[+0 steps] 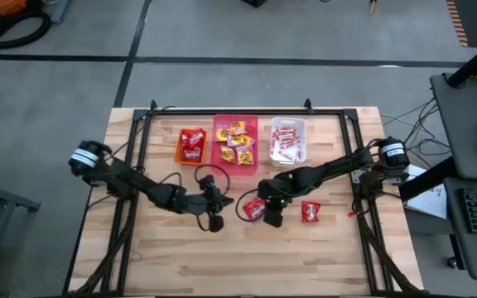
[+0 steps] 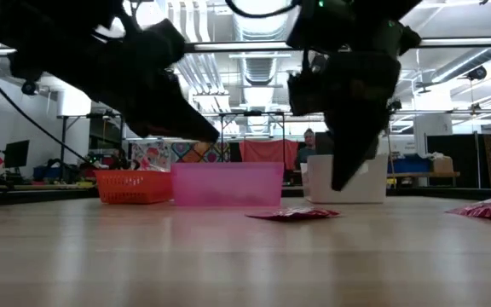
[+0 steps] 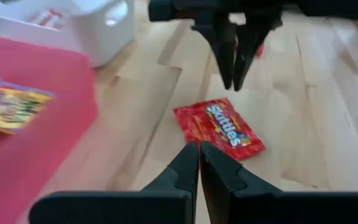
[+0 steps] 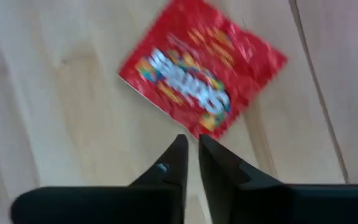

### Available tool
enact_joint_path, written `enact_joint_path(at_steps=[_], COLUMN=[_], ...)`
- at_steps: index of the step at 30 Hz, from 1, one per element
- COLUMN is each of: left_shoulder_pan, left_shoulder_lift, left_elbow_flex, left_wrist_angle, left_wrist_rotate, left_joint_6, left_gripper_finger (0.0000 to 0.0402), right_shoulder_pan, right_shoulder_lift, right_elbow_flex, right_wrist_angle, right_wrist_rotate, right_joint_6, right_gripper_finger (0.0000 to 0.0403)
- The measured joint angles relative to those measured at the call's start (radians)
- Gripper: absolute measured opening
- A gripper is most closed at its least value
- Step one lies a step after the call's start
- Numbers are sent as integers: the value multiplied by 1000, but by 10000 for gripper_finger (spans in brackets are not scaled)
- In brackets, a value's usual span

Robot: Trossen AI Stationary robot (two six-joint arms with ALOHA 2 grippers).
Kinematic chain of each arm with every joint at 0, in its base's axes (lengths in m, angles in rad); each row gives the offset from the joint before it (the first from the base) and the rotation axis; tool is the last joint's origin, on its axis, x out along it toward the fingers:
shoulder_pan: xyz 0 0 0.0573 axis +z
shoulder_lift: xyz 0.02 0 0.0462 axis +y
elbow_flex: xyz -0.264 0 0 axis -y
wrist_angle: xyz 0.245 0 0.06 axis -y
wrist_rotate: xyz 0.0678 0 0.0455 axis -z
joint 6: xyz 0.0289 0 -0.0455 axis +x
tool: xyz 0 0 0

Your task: Organize candy in baskets

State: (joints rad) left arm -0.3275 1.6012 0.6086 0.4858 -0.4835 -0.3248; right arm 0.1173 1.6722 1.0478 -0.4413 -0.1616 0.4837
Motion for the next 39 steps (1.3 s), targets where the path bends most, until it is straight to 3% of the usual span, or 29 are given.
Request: enact_joint_path(at_steps=[9,18,25,31,39], left_shoulder_pan=[-14,-5,-5,-4,-4], left_shoulder_lift=[257,377,409,409,409], left_elbow_flex=[173,229,230,230,229], left_wrist_angle=[2,4,12,9,5], left_wrist_rotate=[7,7,14,17,19], left_joint_6=[54,97,72,67,42], left_gripper_finger=[0,0,0,0,0], right_shoulder_pan=[0,-13,-25,-24,-12], right_shoulder_lift=[0,-1,-1,0,0], right_elbow_flex=[-72,-95,-157,-205,-207], right_wrist_angle=[28,158,289,452,502], right_wrist_rotate=[4,82,106,65,49], right_joint_6=[66,113,177,224,221], right_gripper_finger=[141,234,246,247,232])
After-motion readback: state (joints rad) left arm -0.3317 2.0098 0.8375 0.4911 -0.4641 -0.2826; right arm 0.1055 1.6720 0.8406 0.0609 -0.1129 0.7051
